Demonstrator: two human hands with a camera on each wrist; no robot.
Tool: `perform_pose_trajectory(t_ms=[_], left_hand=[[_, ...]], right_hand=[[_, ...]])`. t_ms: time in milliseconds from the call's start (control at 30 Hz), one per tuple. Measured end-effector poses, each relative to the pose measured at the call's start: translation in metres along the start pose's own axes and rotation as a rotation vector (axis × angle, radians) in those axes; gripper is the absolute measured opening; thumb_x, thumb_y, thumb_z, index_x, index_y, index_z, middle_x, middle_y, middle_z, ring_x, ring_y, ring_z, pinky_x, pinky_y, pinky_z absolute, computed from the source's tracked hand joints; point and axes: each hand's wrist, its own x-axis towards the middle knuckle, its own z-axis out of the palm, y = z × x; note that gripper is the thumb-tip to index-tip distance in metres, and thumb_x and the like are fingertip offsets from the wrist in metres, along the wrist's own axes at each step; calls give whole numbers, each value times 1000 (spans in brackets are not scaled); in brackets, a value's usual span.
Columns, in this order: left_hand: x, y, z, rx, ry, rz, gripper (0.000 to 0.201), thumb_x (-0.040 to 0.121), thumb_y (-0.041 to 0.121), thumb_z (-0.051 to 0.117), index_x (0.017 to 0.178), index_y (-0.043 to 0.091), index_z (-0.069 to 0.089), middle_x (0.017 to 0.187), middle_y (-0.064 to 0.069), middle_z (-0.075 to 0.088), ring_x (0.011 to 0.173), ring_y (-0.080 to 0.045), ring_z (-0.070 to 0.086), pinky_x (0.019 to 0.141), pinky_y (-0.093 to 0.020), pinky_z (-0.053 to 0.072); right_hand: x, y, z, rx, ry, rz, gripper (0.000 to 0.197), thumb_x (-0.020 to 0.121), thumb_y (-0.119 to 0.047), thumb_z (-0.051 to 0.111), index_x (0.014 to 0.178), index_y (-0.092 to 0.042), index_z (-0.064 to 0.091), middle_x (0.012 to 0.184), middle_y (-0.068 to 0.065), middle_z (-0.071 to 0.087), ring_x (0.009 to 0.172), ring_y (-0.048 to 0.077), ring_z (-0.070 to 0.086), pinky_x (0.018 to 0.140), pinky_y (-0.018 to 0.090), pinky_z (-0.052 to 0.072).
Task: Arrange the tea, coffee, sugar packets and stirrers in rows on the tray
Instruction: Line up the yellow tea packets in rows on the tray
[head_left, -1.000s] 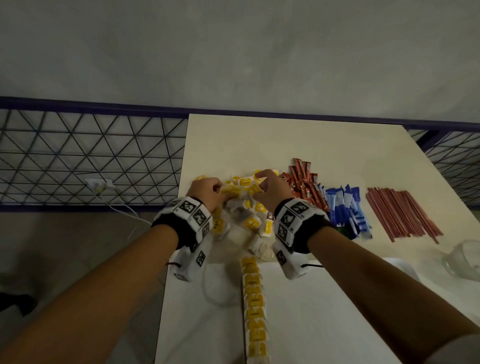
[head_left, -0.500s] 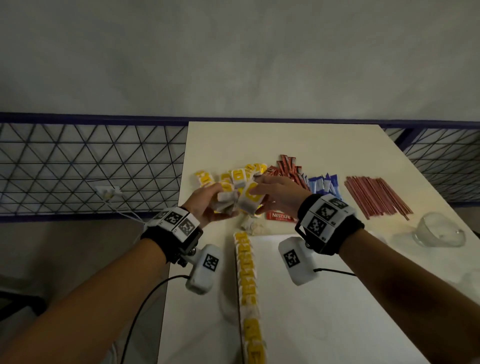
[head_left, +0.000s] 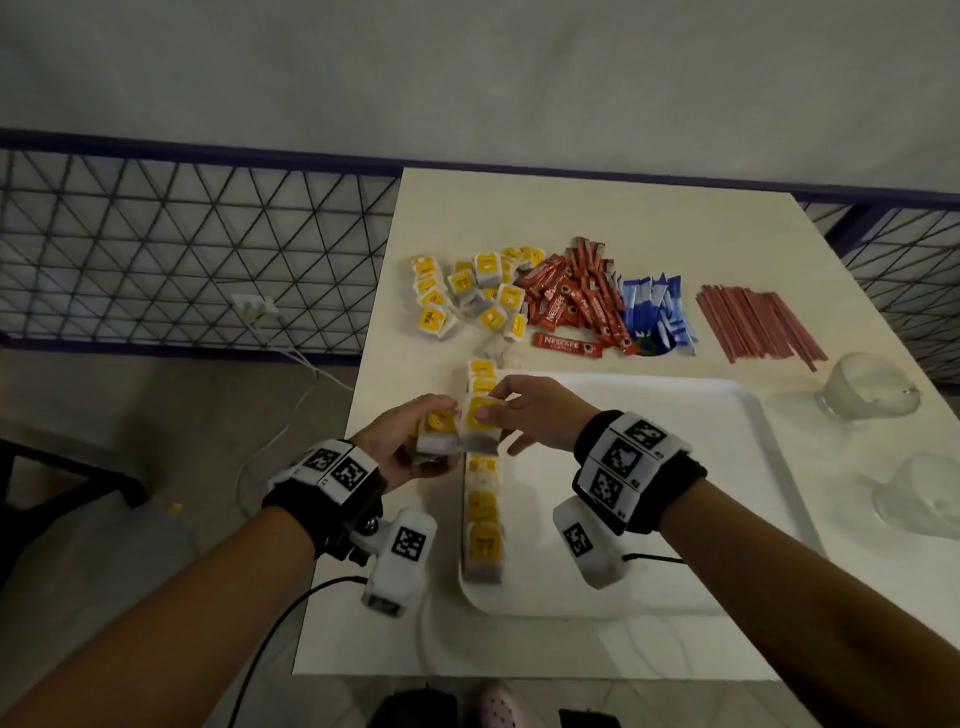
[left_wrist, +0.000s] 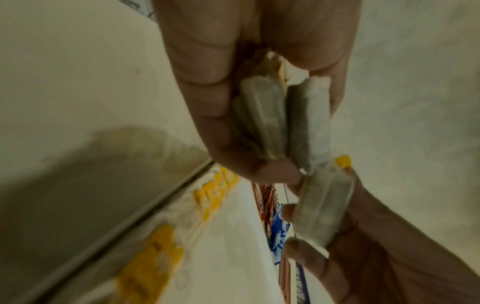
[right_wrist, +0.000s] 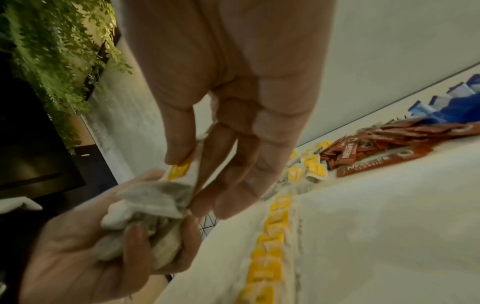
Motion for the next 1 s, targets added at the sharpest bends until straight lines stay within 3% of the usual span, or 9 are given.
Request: perform_pose_trajectory(t_ms=[100,167,300,467,633,767,1000], left_hand=[[-11,-21,-4,-39,-2,-19,3,86,19,61,84,18,61,66,-5,63,53,-17,58,46,-23,51],[-15,-34,-7,-70,7,-5,9,88,11,57,89,19,61,73,-6,64,62,-20,59,46,-24,52],[-25,-57,-13,-102,15,28,20,89,0,52,92,18,60,71,-1,72,60,-18,66,49,-25,55],[-36,-75,-21,-98,63,27,18,90,1,50,92,17,59,72,-3,71,71,-22,63,47,-25,53],[-43,-87,-27,-85,113,16,15,91,5,52,90,18,58,84,-6,66,58,-17,66,48,-25,54],[-46,-92,-28,-55,126,-1,16,92,5,49,88,17,57,88,-7,63,71,-21,60,46,-26,54],[-48,-94,-31,-14,145,-19,15,93,4,48,89,16,57,91,-8,62,77,-24,58,45,-27,54]], right_hand=[[-13,14,8,-69,-5,-34,21,88,-19,61,72,-21,48,73,-1,52,64,10,52,57,20,50],[-20,24,11,-95,-1,-53,19,88,-18,61,73,-19,50,72,-2,51,62,8,51,52,15,48],[-33,44,20,-124,-57,-14,18,86,-18,64,75,-18,50,68,-1,54,59,9,53,55,21,46],[-49,67,33,-159,-138,18,20,85,-17,65,73,-20,49,62,-2,54,41,-2,52,45,13,42],[-51,81,51,-301,-159,47,15,84,-23,66,84,-17,52,65,-4,51,59,10,49,51,16,37],[-49,85,58,-424,-59,19,30,84,-28,66,108,-10,61,86,-1,50,85,16,45,71,20,33],[-45,90,61,-385,39,31,33,82,-31,68,106,-8,66,91,-1,53,86,12,47,72,18,32]])
